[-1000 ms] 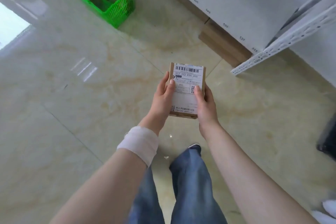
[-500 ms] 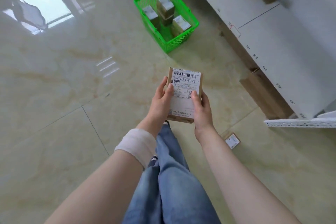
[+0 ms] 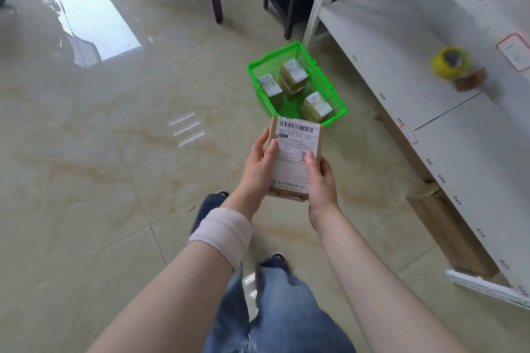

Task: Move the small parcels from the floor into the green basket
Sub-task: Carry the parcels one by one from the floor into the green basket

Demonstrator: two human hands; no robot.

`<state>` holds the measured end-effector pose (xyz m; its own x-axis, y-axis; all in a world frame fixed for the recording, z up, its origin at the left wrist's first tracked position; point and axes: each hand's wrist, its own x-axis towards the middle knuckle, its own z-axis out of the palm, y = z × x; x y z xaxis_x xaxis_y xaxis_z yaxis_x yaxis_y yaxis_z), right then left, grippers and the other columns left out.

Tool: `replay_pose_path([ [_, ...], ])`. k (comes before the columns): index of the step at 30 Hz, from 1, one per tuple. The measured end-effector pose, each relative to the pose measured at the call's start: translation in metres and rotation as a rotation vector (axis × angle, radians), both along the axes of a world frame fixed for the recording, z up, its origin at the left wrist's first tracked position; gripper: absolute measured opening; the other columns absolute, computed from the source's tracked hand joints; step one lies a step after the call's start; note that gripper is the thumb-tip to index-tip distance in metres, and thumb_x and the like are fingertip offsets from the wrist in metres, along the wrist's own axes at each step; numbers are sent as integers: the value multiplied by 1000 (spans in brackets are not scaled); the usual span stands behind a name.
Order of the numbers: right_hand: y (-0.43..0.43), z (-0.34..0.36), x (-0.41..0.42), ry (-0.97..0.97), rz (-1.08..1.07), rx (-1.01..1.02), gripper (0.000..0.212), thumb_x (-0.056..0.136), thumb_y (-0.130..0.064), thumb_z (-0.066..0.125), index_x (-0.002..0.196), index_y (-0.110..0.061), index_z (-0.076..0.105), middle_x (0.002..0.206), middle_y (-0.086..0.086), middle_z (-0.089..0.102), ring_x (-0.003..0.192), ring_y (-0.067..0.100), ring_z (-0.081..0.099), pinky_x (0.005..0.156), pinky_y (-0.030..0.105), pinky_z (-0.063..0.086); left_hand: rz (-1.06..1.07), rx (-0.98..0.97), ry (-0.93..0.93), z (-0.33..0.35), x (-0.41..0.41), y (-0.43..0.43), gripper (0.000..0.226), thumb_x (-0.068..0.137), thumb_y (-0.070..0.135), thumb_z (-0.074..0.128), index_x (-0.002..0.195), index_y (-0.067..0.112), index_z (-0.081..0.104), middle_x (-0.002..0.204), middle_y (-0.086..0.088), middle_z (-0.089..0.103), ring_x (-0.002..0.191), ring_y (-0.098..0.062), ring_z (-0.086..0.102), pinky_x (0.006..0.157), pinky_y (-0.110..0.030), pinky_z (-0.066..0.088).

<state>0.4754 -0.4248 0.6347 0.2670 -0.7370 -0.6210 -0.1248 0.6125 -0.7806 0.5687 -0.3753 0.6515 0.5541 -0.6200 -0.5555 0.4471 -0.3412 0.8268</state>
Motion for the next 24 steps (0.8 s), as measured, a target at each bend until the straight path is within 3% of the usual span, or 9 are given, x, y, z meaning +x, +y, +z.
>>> replay_pose_path([
  [4, -37, 4, 55, 15, -98, 1, 33, 93, -31, 53, 121, -14, 53, 116, 12, 64, 94, 24, 63, 73, 32, 54, -105, -1, 3, -3, 59, -44, 49, 96, 30, 44, 143, 22, 35, 139, -6, 52, 115, -17, 56, 96, -29, 45],
  [8, -77, -2, 95, 33, -182, 42, 32, 92, -34, 53, 119, -16, 53, 120, 16, 64, 100, 29, 63, 84, 43, 53, -257, 10, 36, -8, 110, -96, 49, 96, 31, 42, 144, 22, 31, 133, -8, 55, 90, -5, 57, 70, -12, 49],
  [11, -113, -14, 118, 38, -256, 51, 33, 92, -35, 53, 119, -15, 53, 121, 16, 63, 95, 25, 64, 72, 33, 56, -355, 25, 52, -19, 135, -142, 51, 97, 28, 40, 146, 20, 28, 128, -4, 55, 88, -1, 56, 63, -4, 48],
  [13, -143, -29, 130, 58, -309, 41, 38, 92, -33, 54, 123, -12, 52, 122, 14, 63, 90, 19, 64, 61, 21, 54, -408, 55, 52, -32, 149, -176, 51, 97, 27, 39, 146, 19, 27, 128, -4, 53, 97, -8, 56, 67, -5, 48],
  [17, -205, -69, 147, 98, -370, 45, 41, 92, -31, 55, 128, -10, 51, 124, 13, 62, 91, 16, 63, 60, 15, 51, -483, 104, 44, -70, 168, -247, 50, 97, 31, 41, 145, 20, 31, 134, -5, 53, 115, -19, 55, 102, -34, 45],
  [22, -270, -125, 160, 129, -368, 69, 48, 89, -36, 59, 130, -12, 50, 126, 12, 62, 93, 18, 64, 61, 22, 53, -552, 176, 78, -135, 186, -320, 56, 94, 42, 41, 144, 19, 30, 138, -8, 51, 117, -20, 55, 105, -37, 43],
  [24, -289, -146, 164, 143, -373, 89, 45, 90, -34, 57, 130, -14, 50, 126, 12, 62, 96, 21, 65, 62, 24, 55, -592, 192, 94, -160, 195, -344, 58, 94, 42, 41, 145, 19, 27, 133, -6, 54, 103, -11, 60, 92, -24, 51],
])
